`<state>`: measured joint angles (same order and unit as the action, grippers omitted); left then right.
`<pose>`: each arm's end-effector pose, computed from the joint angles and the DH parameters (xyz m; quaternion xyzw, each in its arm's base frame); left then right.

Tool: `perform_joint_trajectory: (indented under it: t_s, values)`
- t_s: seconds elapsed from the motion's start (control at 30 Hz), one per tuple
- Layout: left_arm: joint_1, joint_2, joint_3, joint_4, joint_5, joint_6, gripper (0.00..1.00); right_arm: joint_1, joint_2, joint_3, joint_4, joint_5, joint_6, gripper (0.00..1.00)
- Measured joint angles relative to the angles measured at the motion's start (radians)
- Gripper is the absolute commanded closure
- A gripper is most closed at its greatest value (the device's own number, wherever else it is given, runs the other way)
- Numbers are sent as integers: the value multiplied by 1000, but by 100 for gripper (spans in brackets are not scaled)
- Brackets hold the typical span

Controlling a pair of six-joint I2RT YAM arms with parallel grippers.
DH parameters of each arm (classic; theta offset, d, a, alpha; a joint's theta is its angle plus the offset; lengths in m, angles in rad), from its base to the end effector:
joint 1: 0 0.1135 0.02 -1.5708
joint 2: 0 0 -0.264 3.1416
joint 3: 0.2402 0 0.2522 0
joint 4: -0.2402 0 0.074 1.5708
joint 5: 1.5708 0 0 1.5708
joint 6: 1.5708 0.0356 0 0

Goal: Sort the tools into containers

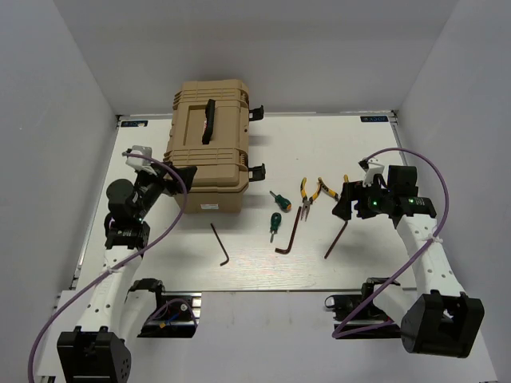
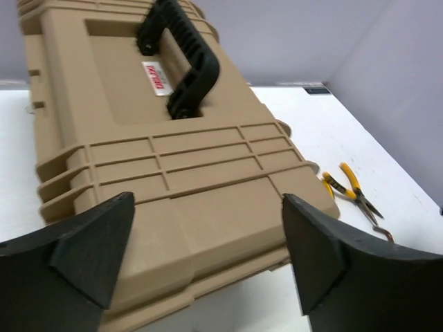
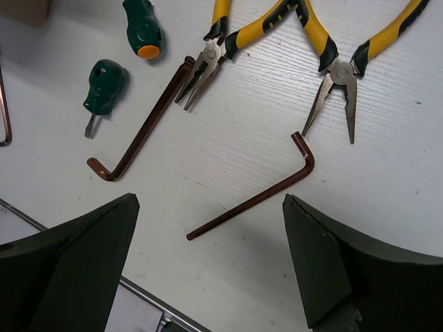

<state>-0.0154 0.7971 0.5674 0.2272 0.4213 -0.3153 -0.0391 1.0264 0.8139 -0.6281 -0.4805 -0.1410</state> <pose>0.1939 -0.0175 0.3047 0.0426 0.7066 -0.2597 0.6568 0.2063 0.0084 0.2677 -0.1310 0.9018 0.1902 0.3654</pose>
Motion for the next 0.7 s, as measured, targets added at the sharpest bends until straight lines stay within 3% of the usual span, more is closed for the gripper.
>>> perform_joint_trajectory:
  t_s: [0.1, 0.27, 0.3, 0.33, 0.37, 0.4, 0.47, 0.57, 0.6, 0.63, 0.67, 0.7]
  values:
    - [0, 29, 23, 4, 37, -5, 14, 0, -7, 0, -2, -6, 0, 10]
    - [-10, 165, 191, -16, 105, -7, 44, 0, -45, -3, -2, -31, -24, 10]
    - [-14, 196, 235, -22, 115, -3, 50, 0, -57, -8, -2, -36, -30, 16]
    - [-19, 229, 291, -40, 126, 6, 65, 0, -72, -16, 0, -43, -39, 61]
    - [-24, 260, 338, -55, 133, 11, 74, 0, -85, -24, 2, -47, -55, 92]
    - [-33, 293, 393, -74, 139, 25, 83, 0, -96, -31, 1, -49, -56, 100]
    - [-55, 367, 520, -133, 147, 52, 100, 0, -104, -36, 2, -49, -51, 100]
    - [-93, 504, 731, -231, 144, 101, 100, 2, -89, -36, 7, -48, -50, 100]
    - [-111, 556, 806, -264, 136, 119, 89, 3, -77, -36, 8, -48, -50, 70]
    - [-129, 608, 877, -307, 129, 139, 72, 3, -67, -36, 8, -48, -45, 59]
    - [-148, 661, 954, -356, 117, 161, 62, 6, -54, -36, 7, -47, -47, 51]
    - [-171, 719, 1038, -411, 100, 182, 42, 9, -44, -36, 8, -46, -50, 40]
